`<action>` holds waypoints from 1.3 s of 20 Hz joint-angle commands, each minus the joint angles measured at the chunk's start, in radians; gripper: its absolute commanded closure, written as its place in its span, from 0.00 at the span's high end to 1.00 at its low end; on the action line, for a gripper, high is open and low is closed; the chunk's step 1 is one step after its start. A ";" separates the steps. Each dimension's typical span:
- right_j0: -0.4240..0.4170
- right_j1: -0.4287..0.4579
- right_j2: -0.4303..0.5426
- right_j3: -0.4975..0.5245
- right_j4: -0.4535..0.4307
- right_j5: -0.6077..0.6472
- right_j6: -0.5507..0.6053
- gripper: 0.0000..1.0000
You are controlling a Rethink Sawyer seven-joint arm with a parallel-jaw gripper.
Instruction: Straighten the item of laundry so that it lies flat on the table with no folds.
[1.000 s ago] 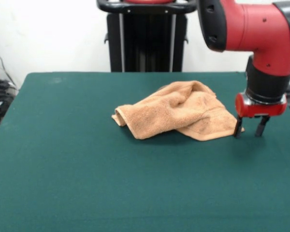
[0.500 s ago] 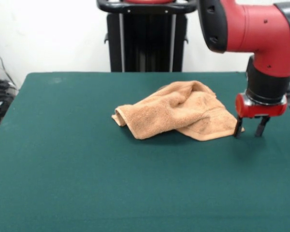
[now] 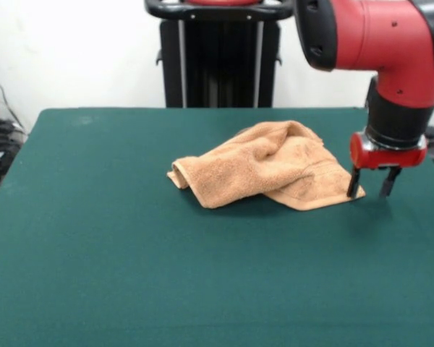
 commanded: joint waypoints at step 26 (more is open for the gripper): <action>-0.020 -0.043 0.053 0.226 0.000 -0.145 0.194 1.00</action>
